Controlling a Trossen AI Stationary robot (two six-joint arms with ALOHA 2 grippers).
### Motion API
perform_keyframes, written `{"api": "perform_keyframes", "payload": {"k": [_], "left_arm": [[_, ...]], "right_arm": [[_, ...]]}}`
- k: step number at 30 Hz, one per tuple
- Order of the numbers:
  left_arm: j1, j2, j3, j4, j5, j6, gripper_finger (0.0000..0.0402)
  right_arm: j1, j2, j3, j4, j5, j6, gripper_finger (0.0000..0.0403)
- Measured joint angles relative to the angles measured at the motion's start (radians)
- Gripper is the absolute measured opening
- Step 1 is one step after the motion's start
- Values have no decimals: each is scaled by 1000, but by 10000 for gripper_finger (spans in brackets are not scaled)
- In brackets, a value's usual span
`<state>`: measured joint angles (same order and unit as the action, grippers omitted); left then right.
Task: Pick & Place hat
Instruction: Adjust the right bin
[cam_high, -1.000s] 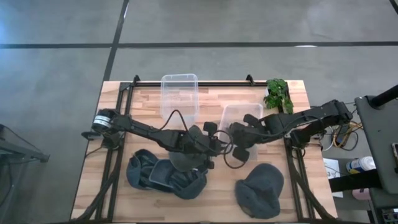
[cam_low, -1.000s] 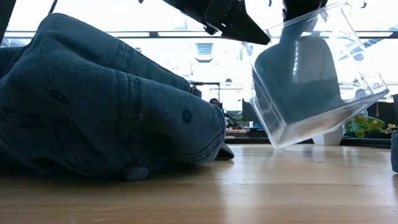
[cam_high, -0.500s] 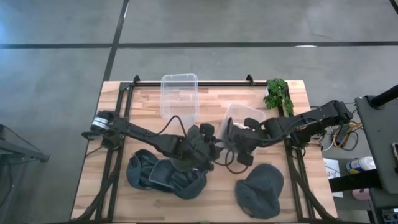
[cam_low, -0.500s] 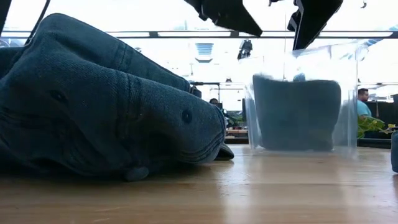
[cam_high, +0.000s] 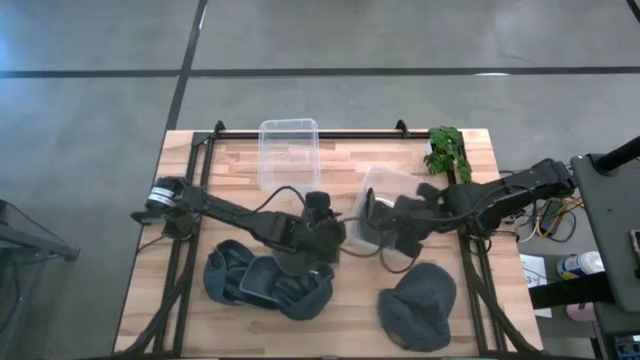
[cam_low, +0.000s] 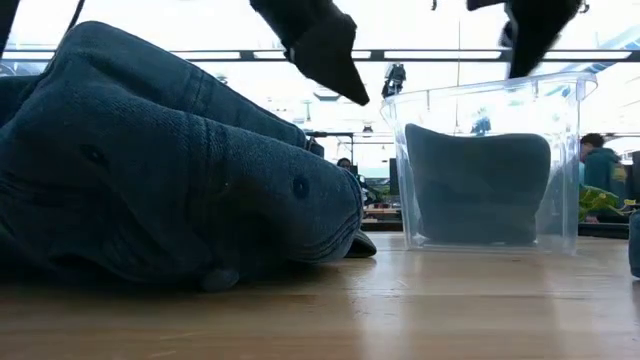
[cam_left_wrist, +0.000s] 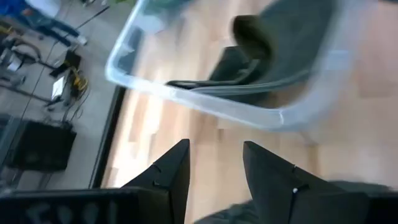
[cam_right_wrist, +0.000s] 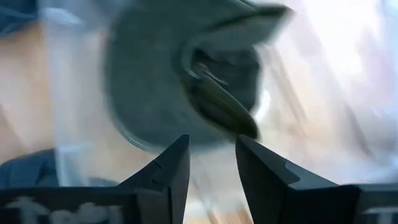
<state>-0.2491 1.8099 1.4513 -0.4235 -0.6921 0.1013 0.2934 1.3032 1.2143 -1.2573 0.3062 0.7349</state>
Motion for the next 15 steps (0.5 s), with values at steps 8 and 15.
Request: {"api": "perform_keyframes", "payload": {"k": [8, 15], "left_arm": [[108, 2, -3, 42, 236, -5, 142], [164, 2, -5, 89, 405, 2, 142]], "right_arm": [[48, -192, -127, -141, -9, 483, 116], [47, -295, -312, -63, -70, 582, 116]]}}
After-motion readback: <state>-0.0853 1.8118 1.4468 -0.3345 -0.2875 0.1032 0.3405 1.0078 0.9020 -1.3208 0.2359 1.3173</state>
